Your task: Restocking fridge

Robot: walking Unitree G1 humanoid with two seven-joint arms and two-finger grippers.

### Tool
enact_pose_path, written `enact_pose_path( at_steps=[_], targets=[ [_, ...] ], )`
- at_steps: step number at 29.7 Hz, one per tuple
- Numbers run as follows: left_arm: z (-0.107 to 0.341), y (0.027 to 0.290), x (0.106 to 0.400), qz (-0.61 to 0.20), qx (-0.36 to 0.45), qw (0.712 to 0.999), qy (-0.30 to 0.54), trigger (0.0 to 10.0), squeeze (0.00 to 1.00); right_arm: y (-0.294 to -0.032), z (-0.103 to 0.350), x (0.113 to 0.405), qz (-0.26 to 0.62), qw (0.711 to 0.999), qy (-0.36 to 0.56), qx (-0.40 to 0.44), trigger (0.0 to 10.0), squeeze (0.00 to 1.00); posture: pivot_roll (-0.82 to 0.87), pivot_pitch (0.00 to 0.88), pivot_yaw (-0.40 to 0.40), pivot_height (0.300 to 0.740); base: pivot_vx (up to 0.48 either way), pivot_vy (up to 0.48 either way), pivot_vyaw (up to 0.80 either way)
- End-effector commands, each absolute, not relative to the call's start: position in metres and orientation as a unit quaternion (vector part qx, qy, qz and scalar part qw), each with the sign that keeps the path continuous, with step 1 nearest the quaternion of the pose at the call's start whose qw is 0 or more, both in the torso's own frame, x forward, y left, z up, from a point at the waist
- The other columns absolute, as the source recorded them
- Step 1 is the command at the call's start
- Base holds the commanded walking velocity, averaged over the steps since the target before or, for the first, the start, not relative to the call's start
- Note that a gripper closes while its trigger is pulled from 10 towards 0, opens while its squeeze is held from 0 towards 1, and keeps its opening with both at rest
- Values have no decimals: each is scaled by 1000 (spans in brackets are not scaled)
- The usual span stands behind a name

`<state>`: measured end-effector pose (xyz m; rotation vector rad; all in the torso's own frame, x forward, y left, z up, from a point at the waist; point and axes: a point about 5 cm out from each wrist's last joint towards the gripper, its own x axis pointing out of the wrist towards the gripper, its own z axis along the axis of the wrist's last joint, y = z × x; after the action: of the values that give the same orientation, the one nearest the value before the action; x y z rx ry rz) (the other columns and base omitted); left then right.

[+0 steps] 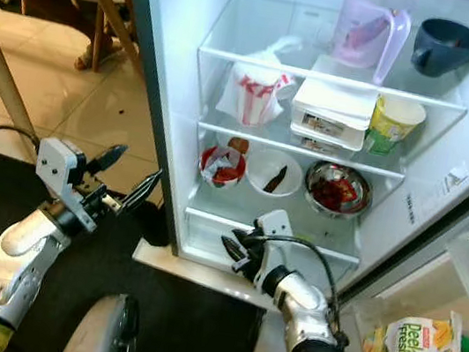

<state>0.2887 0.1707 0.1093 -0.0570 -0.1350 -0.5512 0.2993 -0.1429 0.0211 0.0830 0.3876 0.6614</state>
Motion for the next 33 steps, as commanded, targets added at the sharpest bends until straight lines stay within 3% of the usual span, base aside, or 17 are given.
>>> enact_pose_path(
  at_steps=[1,8,17,24,31,33],
  targets=[
    [96,177,286,-259,-33,964,-48,10000,0,-144,13,294,312,926,208,46,10000,0,9,36,29,615,0,0,0],
    [45,202,276,-189,-101,975,52,10000,0,-148,-9,277,268,924,262,71,10000,0,5,5,35,640,0,0,0],
    [12,233,259,-120,-128,976,126,10000,0,-153,-23,263,246,921,288,93,10000,0,-6,0,45,680,0,0,0],
    [-13,265,231,-43,-134,968,206,10000,0,-174,-39,243,189,919,326,116,10000,0,-11,0,53,715,0,0,0],
    [-27,275,215,0,-131,958,255,10000,0,-179,-49,230,166,913,351,127,10000,0,-15,0,52,740,0,0,0],
    [-45,279,192,47,-139,941,306,10000,0,-183,-57,219,142,907,374,133,10000,0,-23,0,54,740,0,0,0]
  ],
)
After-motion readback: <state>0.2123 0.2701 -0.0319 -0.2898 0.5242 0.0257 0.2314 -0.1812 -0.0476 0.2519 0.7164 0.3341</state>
